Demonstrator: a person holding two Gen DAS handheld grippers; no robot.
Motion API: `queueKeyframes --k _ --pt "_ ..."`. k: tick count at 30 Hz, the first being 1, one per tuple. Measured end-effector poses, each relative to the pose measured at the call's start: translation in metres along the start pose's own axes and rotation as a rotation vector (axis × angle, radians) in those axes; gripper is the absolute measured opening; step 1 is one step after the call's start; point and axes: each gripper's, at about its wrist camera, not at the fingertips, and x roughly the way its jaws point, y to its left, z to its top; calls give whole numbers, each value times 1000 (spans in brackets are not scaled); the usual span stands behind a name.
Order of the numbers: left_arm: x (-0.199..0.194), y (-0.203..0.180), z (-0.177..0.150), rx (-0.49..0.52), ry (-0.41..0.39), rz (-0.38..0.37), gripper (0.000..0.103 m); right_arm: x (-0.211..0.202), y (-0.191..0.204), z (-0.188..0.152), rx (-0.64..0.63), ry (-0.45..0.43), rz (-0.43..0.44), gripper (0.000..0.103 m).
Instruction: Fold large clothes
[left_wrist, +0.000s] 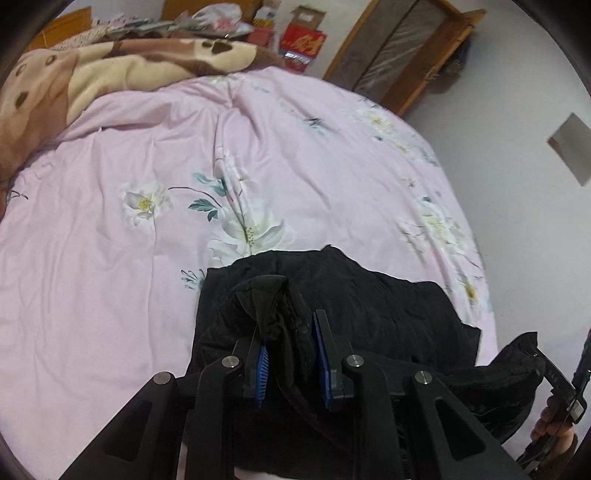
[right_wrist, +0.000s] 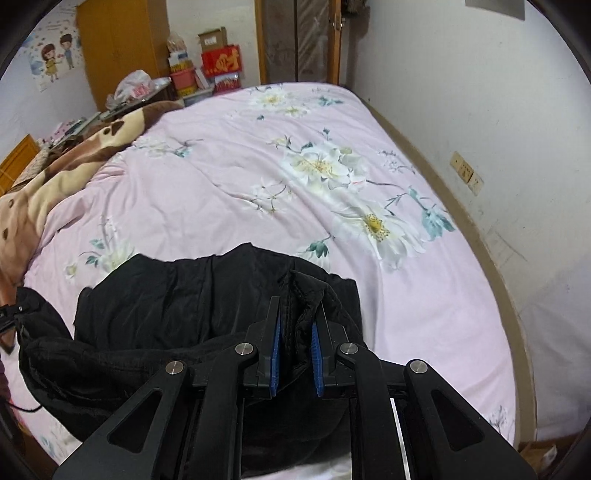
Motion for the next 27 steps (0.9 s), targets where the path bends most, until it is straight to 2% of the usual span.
queueKeyframes --k 4,7,10,11,12,13,14,15,17,18,20,21,23,27 --pt "26 -2 15 -5 30 25 25 32 -1 18 16 59 -30 15" --pt "36 1 26 -19 36 7 30 46 -4 28 8 81 -57 23" --pt "32 9 34 -47 -12 -26 48 45 -10 39 7 40 -85 33" --pt "28 10 36 -43 -37 -41 55 43 -12 40 8 20 -89 33" --pt "22 12 38 -26 -69 -48 58 40 -17 42 5 -1 -85 33" --pt "16 15 39 -9 -94 -42 60 38 -19 42 -3 -12 -83 39" --pt "13 16 40 2 -107 -34 64 36 -23 40 -14 -26 -87 49" --pt "9 21 40 10 -118 -21 68 35 -27 39 -24 -43 -90 53" --pt "3 31 38 13 -131 -31 69 31 -34 32 -42 -80 -74 56" --pt "2 35 35 31 -130 -41 70 30 -38 28 -53 -95 -52 57" --pt "5 41 27 74 -115 -29 74 34 -46 17 -88 -88 -1 70" --pt "9 42 22 95 -101 -19 76 39 -49 12 -105 -75 25 72" --pt "26 45 14 121 -49 -17 76 52 -53 0 -129 -36 64 72" --pt "57 49 3 105 22 -7 76 77 -52 -13 -140 1 115 72"
